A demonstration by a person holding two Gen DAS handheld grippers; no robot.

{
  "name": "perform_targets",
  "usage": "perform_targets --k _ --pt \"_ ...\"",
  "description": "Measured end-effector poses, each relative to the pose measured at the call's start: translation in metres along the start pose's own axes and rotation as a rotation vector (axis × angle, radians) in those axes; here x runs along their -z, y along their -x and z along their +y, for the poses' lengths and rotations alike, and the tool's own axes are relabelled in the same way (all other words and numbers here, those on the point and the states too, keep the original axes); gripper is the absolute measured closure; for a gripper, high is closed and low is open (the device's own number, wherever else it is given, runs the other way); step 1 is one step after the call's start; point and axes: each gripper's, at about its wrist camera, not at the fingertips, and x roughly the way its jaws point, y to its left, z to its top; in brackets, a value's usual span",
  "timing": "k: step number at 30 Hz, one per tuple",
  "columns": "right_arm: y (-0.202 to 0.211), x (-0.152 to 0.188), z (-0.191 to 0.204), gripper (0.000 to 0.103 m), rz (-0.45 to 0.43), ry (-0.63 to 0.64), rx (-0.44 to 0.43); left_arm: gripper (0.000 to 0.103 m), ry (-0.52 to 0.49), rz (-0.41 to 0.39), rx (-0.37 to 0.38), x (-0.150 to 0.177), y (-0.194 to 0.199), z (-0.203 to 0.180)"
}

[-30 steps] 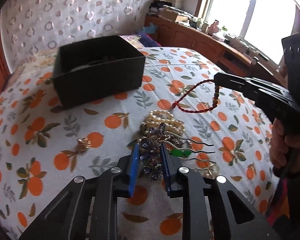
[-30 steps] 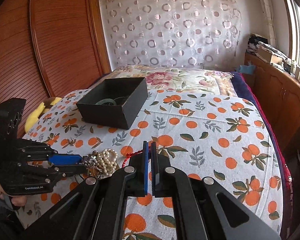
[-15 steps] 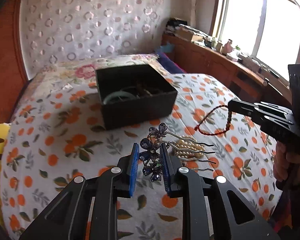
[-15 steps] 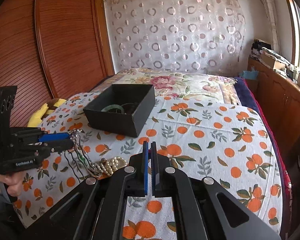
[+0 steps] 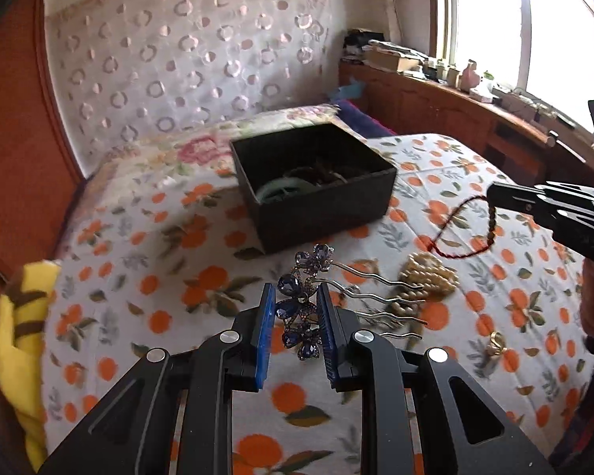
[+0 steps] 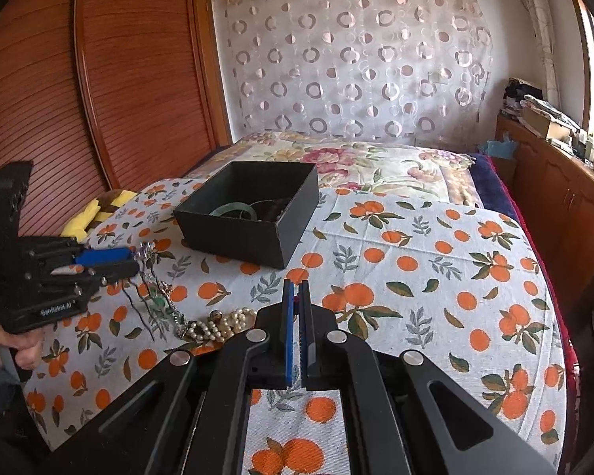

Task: Organize jewelry
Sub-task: 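Grasp the blue crystal hairpin with the left tool while the right tool holds the red beads, then carry the hairpin toward the box with the left tool while the right tool carries the red beads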

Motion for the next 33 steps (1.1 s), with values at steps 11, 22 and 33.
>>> perform_targets --k 11,22,33 --pt "0.0 -0.001 0.002 0.1 -0.006 0.002 -0.004 0.083 -0.112 -0.086 -0.159 -0.031 0.025 0.004" --pt "-0.001 -0.002 0.004 0.1 -0.009 0.005 -0.012 0.083 -0.163 -0.121 -0.22 -0.048 0.042 0.008" --pt "0.008 -0.033 0.011 0.1 -0.069 0.034 -0.029 0.083 -0.047 -0.1 -0.112 -0.054 0.028 0.023"
